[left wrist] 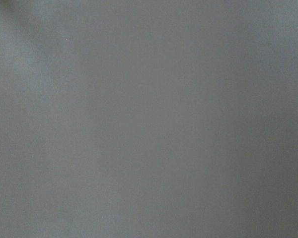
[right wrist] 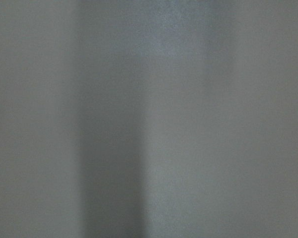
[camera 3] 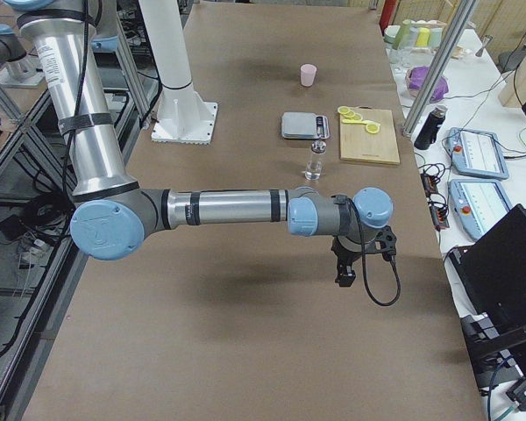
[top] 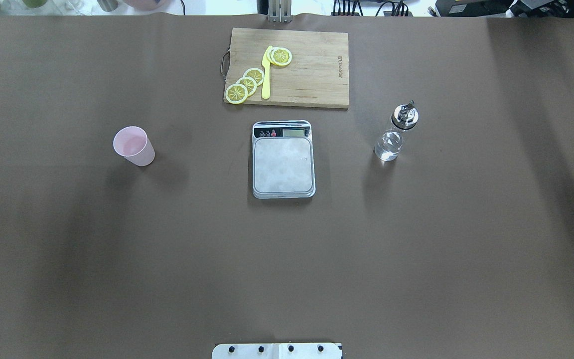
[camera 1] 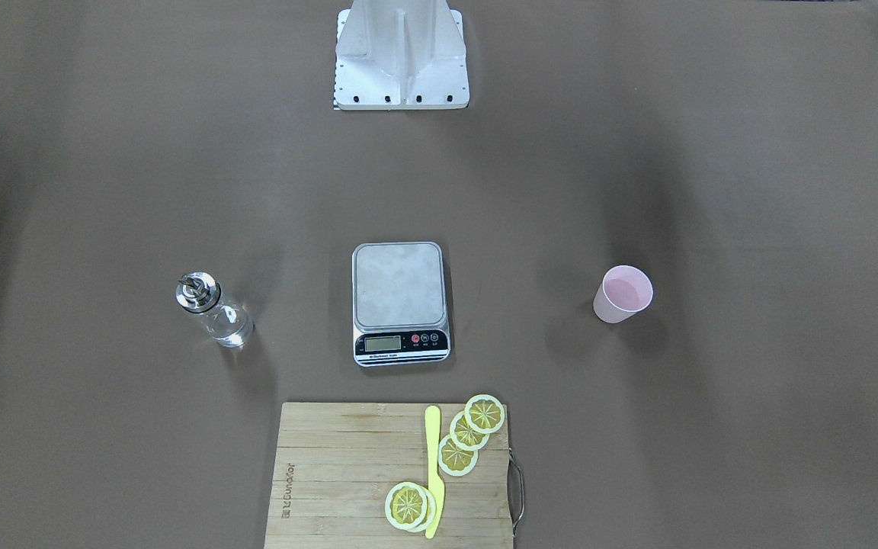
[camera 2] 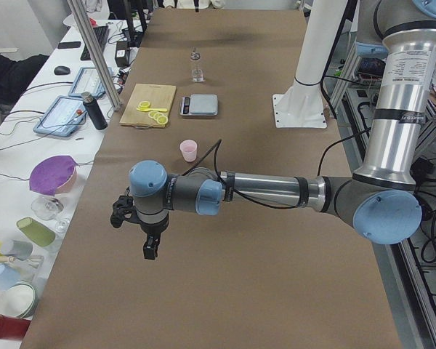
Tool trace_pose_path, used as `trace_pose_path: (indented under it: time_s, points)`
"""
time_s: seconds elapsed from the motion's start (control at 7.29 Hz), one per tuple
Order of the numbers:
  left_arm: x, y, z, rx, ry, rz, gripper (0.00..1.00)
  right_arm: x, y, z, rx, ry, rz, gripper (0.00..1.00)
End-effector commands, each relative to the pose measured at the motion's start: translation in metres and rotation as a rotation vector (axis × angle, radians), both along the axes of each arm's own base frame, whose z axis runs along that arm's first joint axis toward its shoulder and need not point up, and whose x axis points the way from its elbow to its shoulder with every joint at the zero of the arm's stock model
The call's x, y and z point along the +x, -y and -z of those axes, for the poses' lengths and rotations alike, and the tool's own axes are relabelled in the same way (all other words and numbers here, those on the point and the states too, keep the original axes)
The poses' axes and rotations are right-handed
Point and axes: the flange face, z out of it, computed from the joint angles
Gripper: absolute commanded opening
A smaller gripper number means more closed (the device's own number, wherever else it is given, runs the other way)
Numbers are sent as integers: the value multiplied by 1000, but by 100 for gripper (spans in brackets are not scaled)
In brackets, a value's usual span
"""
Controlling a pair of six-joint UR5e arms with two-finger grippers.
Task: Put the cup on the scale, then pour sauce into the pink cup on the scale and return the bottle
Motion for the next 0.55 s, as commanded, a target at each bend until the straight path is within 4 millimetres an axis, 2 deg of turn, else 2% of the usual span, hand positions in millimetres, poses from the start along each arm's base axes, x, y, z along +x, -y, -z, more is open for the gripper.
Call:
trace_pose_path:
  time_s: [0.0, 0.41]
  points:
    - [0, 0, -2, -5, 0, -1, 99, 0, 0, 0, 0, 0, 0, 100]
    - [2, 1, -4, -9, 1, -3, 99, 0, 1, 1, 1, 5, -1, 100]
